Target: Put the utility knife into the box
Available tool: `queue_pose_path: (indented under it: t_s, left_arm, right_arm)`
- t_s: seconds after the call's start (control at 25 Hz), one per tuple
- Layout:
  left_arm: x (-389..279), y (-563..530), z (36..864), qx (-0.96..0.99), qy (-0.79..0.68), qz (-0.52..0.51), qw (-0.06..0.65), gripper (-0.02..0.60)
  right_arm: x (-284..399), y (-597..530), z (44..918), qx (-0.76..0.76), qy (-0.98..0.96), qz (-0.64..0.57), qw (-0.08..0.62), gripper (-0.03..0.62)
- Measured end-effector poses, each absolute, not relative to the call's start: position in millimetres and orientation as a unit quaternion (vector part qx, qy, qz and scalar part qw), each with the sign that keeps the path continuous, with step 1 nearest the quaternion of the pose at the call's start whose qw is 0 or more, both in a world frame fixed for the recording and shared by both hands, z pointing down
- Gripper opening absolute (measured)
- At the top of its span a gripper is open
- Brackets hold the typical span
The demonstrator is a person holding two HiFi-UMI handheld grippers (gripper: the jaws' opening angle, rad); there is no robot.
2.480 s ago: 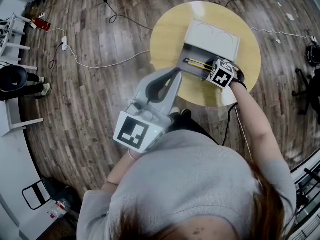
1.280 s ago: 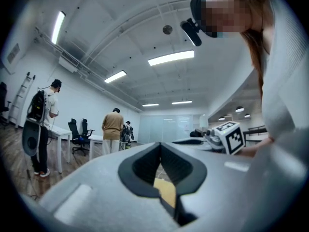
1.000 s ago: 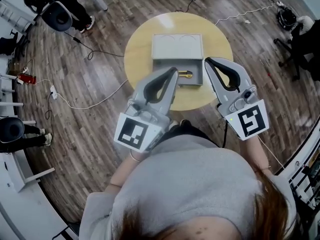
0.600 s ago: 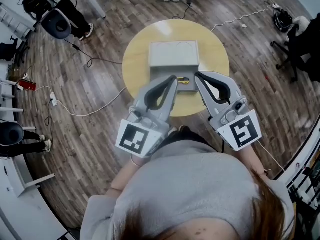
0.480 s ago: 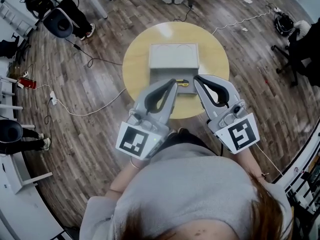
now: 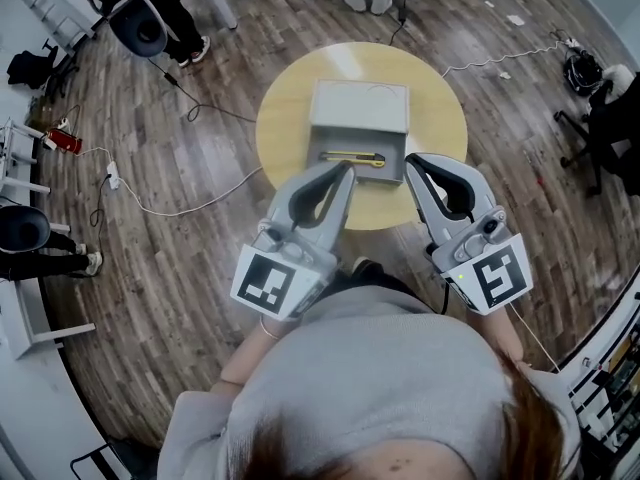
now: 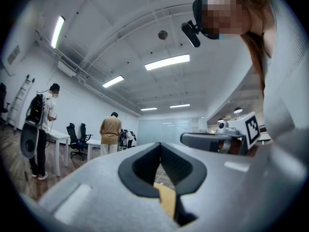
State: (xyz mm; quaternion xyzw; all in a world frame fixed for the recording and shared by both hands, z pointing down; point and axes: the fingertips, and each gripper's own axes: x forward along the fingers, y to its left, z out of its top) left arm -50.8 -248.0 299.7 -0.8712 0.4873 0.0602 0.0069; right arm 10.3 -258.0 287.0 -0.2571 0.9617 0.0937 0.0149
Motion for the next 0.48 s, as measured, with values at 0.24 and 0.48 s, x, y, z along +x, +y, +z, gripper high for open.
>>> queue_pose_path:
  t_s: [0.24, 0.48]
  left_arm:
    - [-48, -221, 289, -0.879, 0.473, 0.065, 0.017, -0.003]
    - [-59, -161, 296, -0.881, 0.469, 0.054, 0.006, -0.003]
  right_arm:
    - [-3, -221, 280, -0.256, 0.963, 0.083, 0.025, 0.003]
    - [-13, -165, 288, -0.275, 0.959, 0.073, 0.012, 0.003]
